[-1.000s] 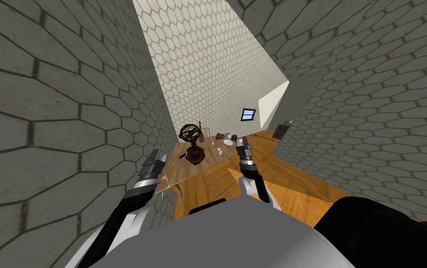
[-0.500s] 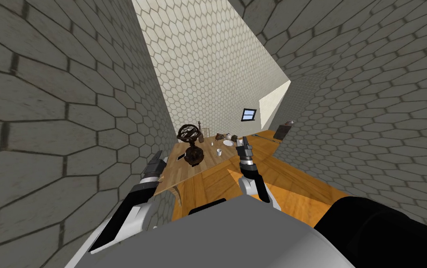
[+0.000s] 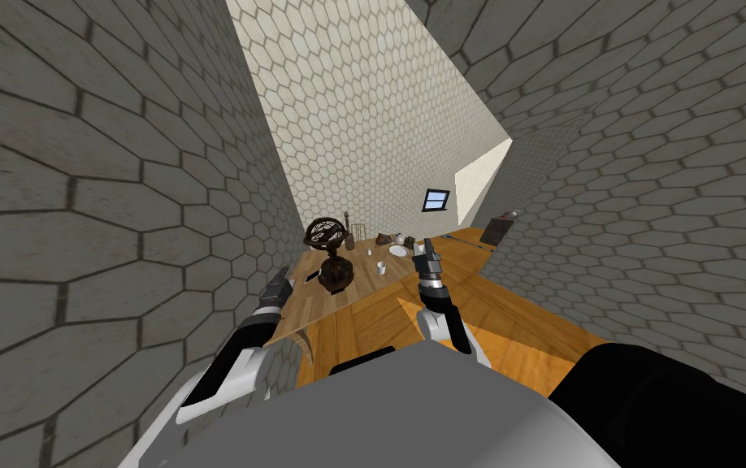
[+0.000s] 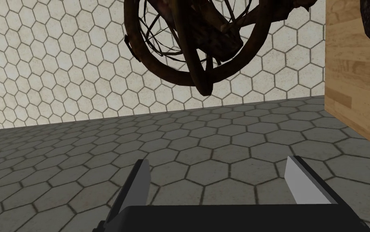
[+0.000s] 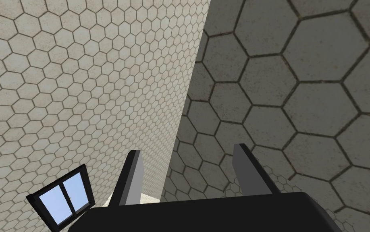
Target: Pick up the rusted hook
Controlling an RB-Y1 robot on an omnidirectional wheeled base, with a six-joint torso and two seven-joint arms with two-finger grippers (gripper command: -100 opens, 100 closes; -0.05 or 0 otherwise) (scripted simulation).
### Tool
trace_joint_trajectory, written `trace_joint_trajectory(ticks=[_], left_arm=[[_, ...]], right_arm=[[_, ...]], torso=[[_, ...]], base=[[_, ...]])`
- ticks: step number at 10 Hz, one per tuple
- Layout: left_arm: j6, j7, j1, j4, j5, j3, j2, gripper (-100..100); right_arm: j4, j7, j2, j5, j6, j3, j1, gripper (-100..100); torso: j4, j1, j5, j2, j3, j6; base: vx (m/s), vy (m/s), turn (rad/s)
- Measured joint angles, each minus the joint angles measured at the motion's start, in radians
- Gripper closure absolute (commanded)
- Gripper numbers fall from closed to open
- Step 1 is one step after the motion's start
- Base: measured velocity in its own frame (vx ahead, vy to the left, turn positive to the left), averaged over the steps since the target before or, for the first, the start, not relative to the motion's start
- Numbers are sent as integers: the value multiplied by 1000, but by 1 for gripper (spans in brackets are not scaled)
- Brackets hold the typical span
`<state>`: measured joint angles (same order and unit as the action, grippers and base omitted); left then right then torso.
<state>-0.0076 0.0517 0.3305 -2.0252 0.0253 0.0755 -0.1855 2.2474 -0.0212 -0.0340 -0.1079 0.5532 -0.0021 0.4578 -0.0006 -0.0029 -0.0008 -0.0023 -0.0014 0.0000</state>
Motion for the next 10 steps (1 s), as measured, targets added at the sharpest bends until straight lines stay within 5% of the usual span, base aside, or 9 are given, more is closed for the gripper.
trace_joint_trajectory(ticks=[10], left_arm=[[262,-62,-118,185,7,45,8,-100]], right_arm=[[0,0,0,0,0,0,0,0]], torso=[[0,-2,0,-2,-1,0]], base=[[47,-66,20]])
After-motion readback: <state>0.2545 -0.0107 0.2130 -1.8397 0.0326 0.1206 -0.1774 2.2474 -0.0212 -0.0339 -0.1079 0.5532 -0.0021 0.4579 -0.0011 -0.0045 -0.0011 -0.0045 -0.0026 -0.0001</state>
